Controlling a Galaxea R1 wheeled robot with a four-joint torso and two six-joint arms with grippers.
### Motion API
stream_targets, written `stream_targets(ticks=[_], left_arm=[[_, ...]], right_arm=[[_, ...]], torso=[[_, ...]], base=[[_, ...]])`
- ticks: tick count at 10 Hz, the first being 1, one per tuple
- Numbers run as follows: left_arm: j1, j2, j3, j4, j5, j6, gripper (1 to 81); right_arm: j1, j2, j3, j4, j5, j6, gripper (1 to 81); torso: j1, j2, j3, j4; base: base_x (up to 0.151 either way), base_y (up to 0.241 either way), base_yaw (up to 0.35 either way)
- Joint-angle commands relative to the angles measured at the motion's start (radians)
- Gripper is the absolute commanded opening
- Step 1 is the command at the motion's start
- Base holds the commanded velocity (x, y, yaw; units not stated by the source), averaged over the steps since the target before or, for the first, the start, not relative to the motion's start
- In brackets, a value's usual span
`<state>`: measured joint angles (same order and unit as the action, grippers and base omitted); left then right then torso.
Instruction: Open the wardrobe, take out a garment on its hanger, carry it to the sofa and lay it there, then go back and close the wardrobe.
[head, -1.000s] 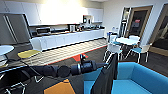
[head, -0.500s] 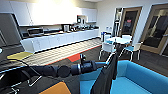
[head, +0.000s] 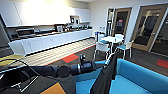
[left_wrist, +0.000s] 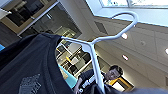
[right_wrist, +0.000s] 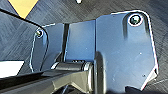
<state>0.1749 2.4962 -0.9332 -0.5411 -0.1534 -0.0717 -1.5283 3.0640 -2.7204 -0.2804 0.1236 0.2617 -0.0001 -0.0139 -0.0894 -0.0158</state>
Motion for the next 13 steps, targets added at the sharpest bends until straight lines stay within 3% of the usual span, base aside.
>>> stream_targets(ticks=[1, 7, 13], left_arm=[[-0.163, 0.003, 0.022, 0.043, -0.012, 0.02, 1.0], [-0.15, 0.0, 0.016, 0.07, 0.002, 0.02, 1.0], [-0.142, 0.003, 0.017, 0.096, 0.006, 0.018, 1.0]], right_arm=[[0.041, 0.005, 0.001, 0.009, -0.047, 0.001, 81.1], [0.042, 0.008, 0.004, 0.007, -0.047, -0.001, 81.1], [0.044, 0.012, 0.002, 0.007, -0.048, -0.002, 81.1]], torso=[[0.0, 0.0, 0.0, 0.0], [0.0, 0.0, 0.0, 0.0], [0.0, 0.0, 0.0, 0.0]], base=[[0.0, 0.0, -0.164], [0.0, 0.0, -0.158], [0.0, 0.0, 0.0]])
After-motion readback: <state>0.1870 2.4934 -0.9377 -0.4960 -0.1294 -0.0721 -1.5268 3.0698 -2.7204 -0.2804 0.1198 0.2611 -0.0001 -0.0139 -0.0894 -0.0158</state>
